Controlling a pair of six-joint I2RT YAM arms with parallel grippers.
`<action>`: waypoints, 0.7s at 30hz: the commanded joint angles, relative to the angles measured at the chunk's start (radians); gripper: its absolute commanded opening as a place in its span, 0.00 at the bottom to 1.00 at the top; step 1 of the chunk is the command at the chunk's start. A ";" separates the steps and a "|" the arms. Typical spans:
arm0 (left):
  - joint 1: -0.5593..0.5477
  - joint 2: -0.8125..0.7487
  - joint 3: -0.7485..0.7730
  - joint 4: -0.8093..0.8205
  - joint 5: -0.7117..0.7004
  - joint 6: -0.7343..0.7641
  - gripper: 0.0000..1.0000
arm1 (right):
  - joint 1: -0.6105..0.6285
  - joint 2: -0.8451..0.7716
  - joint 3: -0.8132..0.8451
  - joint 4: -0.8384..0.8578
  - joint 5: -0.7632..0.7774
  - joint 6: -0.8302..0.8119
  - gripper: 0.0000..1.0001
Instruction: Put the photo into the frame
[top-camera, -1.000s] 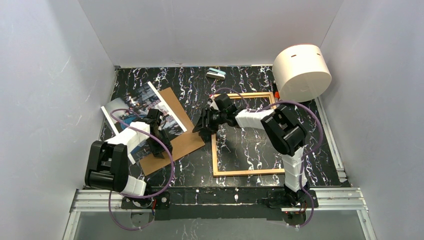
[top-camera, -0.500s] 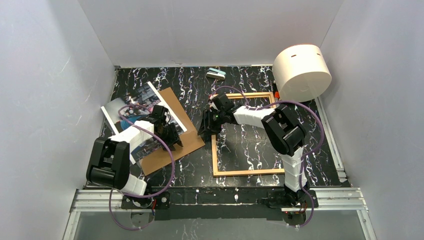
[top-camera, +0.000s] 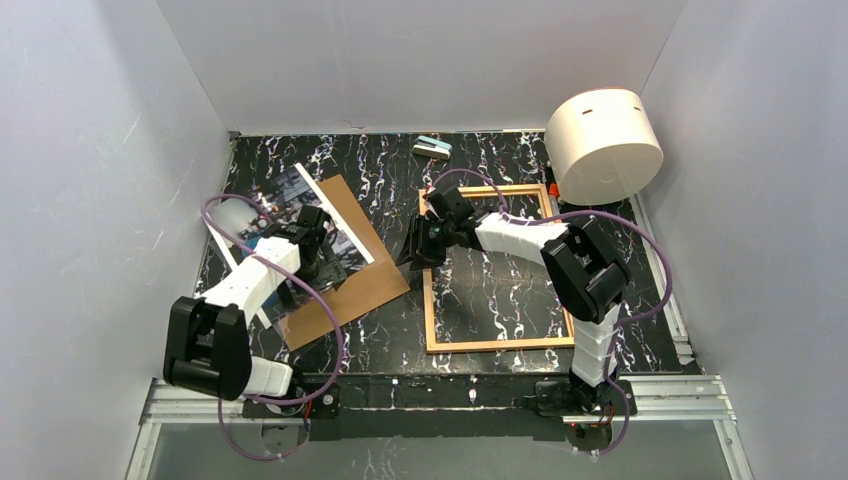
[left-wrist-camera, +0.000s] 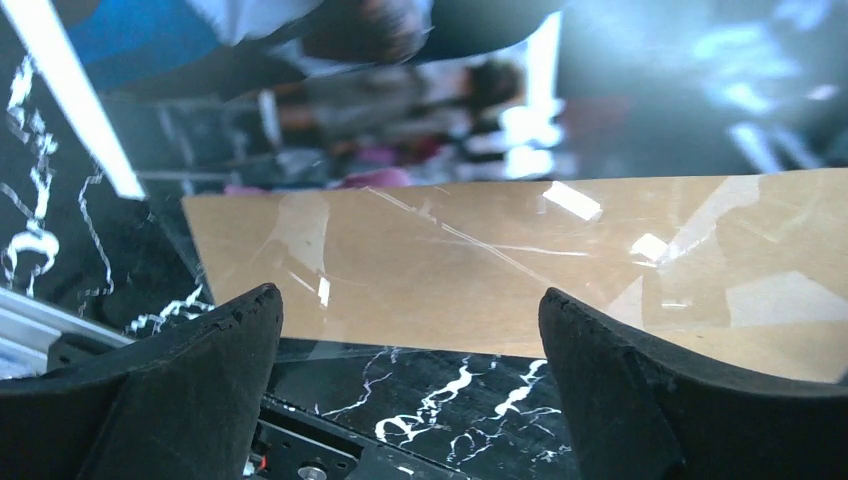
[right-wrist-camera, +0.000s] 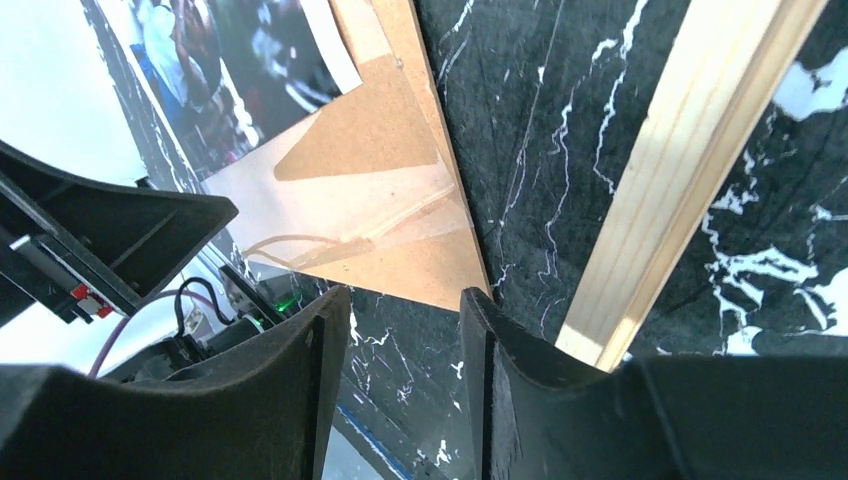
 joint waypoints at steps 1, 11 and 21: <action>-0.001 -0.081 -0.093 -0.100 -0.107 -0.143 0.98 | 0.037 -0.044 0.018 -0.043 0.038 0.055 0.53; -0.001 -0.079 -0.226 0.063 0.060 -0.101 0.91 | 0.215 -0.118 -0.106 0.043 0.098 0.292 0.53; -0.001 -0.021 -0.127 0.045 0.194 -0.004 0.60 | 0.424 -0.029 -0.135 0.260 0.252 0.548 0.48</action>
